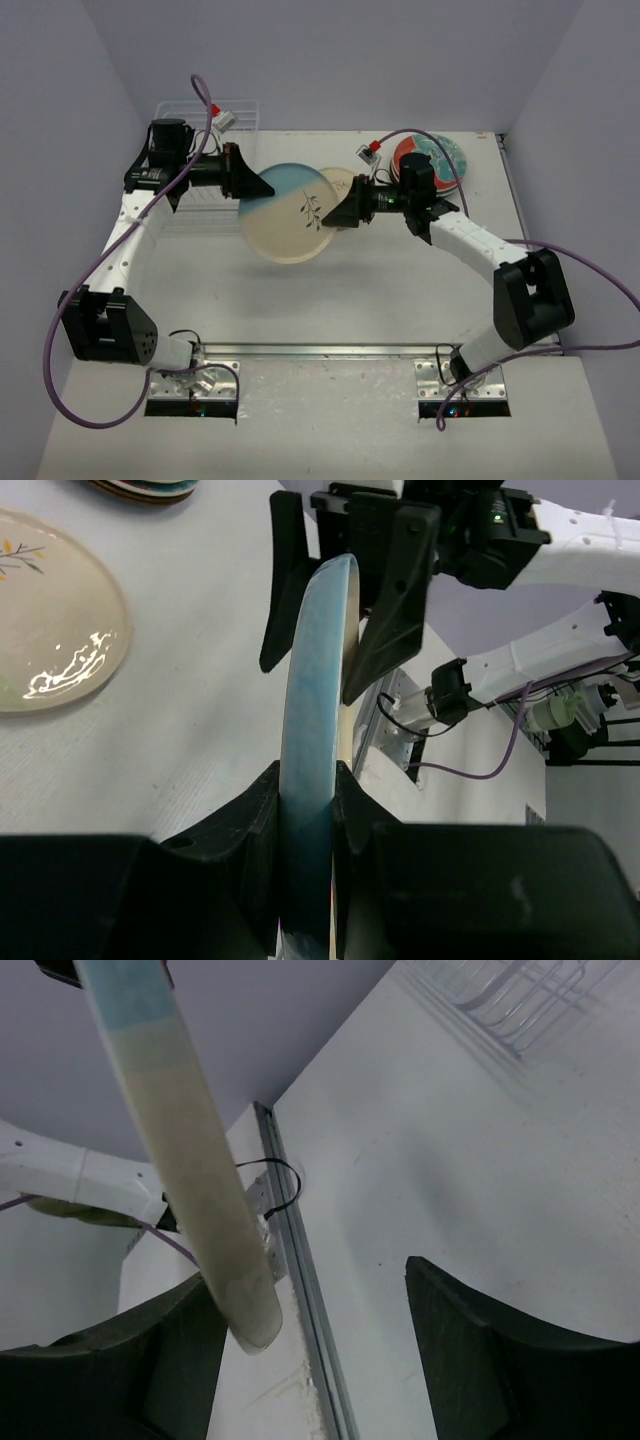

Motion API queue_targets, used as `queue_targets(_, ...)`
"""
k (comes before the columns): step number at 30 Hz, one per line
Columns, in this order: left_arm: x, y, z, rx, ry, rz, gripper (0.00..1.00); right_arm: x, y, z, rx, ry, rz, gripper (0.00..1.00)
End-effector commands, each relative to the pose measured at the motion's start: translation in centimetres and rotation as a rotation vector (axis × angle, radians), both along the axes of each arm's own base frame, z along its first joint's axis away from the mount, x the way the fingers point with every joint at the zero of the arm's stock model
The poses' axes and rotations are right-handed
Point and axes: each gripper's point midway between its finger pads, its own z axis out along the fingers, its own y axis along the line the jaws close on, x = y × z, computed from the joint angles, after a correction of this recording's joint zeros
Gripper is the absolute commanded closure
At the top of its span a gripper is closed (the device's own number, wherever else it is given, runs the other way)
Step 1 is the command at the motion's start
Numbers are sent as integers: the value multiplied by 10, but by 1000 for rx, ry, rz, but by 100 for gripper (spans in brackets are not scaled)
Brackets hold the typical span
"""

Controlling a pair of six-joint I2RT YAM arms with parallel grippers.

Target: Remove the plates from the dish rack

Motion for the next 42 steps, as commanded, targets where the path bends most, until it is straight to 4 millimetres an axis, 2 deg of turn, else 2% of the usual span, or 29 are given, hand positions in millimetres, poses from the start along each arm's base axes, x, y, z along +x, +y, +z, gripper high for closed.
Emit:
queue_targets(1,-19,-10,36,-69,-117,-94,100,0,10,24,95,57,66,50)
queue_targets(3,-19,-10,35,-71,-116,-97,100,-1,12,25,114,94,87,59)
queue_targets(5,-19,-10,34,-71,-114,-96,100,-3,13,31,144,121,108,80)
queue_targets(7,-18,-10,33,-68,-114,-90,100,-3,14,31,152,141,120,91)
queue_targets(9,-7,-8,28,-38,-115,-27,100,-5,12,33,169,166,127,100)
queue_targets(10,-7,-7,28,-36,-115,-24,97,-4,11,32,169,168,124,100)
queue_targets(11,5,-3,24,-3,-116,44,84,-1,9,30,171,177,106,100)
queue_targets(12,13,1,22,23,-117,96,62,2,6,27,171,187,83,100)
queue_targets(13,20,4,20,47,-116,140,49,6,2,24,170,198,57,100)
queue_targets(15,39,17,14,116,-107,256,15,25,-16,11,169,238,-46,100)
queue_targets(17,52,28,14,161,-113,338,10,40,-30,3,171,262,-122,100)
queue_targets(19,63,41,12,200,-112,415,0,60,-56,-10,176,307,-235,100)
queue_targets(21,70,49,8,221,-103,463,0,75,-72,-22,174,329,-312,100)
queue_targets(26,83,65,5,264,-95,557,0,102,-92,-52,140,373,-435,100)
queue_targets(31,86,68,5,277,-88,575,0,128,-98,-90,51,414,-504,100)
queue_targets(34,87,78,4,280,-86,596,0,141,-101,-103,21,429,-539,100)
queue_targets(42,86,79,3,280,-88,598,0,159,-101,-133,-15,486,-568,100)
